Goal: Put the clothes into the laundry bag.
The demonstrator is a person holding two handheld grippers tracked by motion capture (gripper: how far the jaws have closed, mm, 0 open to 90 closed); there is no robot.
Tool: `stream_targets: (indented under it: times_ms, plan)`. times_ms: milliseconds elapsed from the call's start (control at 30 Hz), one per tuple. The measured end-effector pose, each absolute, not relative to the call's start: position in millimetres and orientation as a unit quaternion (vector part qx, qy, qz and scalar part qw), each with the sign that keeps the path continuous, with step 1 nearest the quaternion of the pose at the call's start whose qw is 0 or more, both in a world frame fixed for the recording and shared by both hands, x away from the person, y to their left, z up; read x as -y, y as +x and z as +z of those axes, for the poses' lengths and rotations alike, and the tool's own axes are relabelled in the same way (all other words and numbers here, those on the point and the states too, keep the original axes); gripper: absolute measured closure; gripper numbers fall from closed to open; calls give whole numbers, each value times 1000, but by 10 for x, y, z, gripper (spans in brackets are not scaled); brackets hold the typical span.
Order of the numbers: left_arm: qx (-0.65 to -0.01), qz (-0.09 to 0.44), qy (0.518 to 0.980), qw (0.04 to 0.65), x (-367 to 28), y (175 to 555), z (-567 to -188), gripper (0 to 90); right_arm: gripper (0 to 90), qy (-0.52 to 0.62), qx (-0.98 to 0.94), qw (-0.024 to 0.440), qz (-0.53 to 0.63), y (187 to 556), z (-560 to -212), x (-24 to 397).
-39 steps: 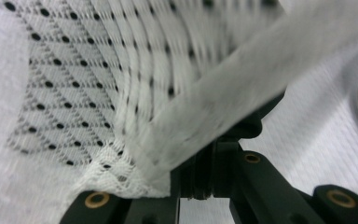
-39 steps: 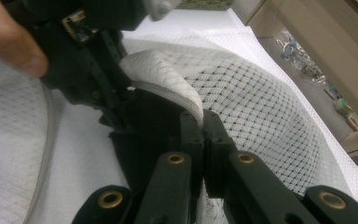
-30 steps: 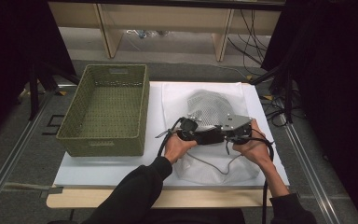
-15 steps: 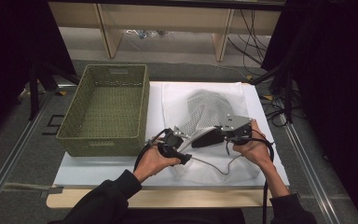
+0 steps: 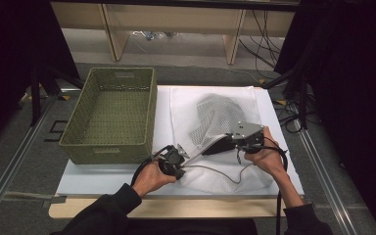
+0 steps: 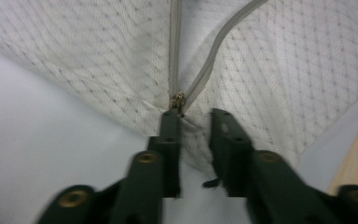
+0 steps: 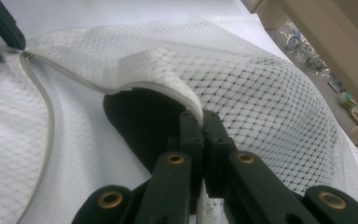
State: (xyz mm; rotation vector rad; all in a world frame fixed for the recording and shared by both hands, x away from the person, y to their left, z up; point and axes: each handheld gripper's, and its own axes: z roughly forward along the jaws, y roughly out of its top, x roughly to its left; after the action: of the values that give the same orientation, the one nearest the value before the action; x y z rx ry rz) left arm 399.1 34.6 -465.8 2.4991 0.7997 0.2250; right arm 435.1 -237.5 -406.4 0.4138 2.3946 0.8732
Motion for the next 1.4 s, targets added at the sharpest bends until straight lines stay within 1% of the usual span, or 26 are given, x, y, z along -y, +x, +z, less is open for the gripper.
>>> stream_targets:
  times_ms: [33,67,133,467,667,833,867,933,1000,1100,1133,1167,1200,1233,1267,1300,1400]
  plan:
    - [-294,83,918,251,-346,3991,-4658,811,897,141,-892,282,324,4361,-4065,2382]
    - [-294,78,918,252,-368,3988,-4665,811,897,141,-892,282,324,4361,-4065,2382]
    - [-292,77,919,254,-402,3970,-4669,883,897,146,-892,280,322,4348,-4081,2397]
    - [-290,81,918,258,-592,3858,-4640,891,897,141,-902,267,308,4211,-4177,2379]
    - [-288,82,919,255,-689,3829,-4655,891,897,138,-916,244,287,4090,-4309,2367]
    - [-292,83,918,255,-742,3827,-4663,890,898,123,-927,245,258,4094,-4444,2334]
    - [-292,83,917,257,-746,3823,-4658,888,898,133,-927,236,261,4076,-4474,2310]
    - [-290,78,917,264,-748,3812,-4645,881,898,125,-932,234,247,4081,-4505,2307]
    - [-292,80,915,268,-750,3798,-4626,868,898,124,-930,243,246,4086,-4546,2302]
    - [-286,77,915,273,-774,3781,-4581,839,898,122,-931,242,243,4103,-4588,2311]
    - [-298,82,910,277,-775,3770,-4579,822,898,130,-934,232,239,4091,-4600,2314]
    - [-293,82,910,282,-788,3766,-4567,794,898,125,-934,233,242,4094,-4618,2313]
    - [-298,81,906,289,-794,3759,-4560,698,898,125,-936,228,239,4092,-4648,2311]
    - [-311,80,900,296,-798,3754,-4560,657,898,132,-937,224,235,4084,-4660,2306]
    - [-307,79,900,300,-807,3747,-4544,657,898,132,-937,224,235,4084,-4660,2306]
    - [-304,81,899,305,-811,3744,-4537,638,898,120,-936,232,234,4097,-4661,2306]
    - [-318,87,887,322,-820,3718,-4513,532,898,130,-938,221,232,4090,-4681,2306]
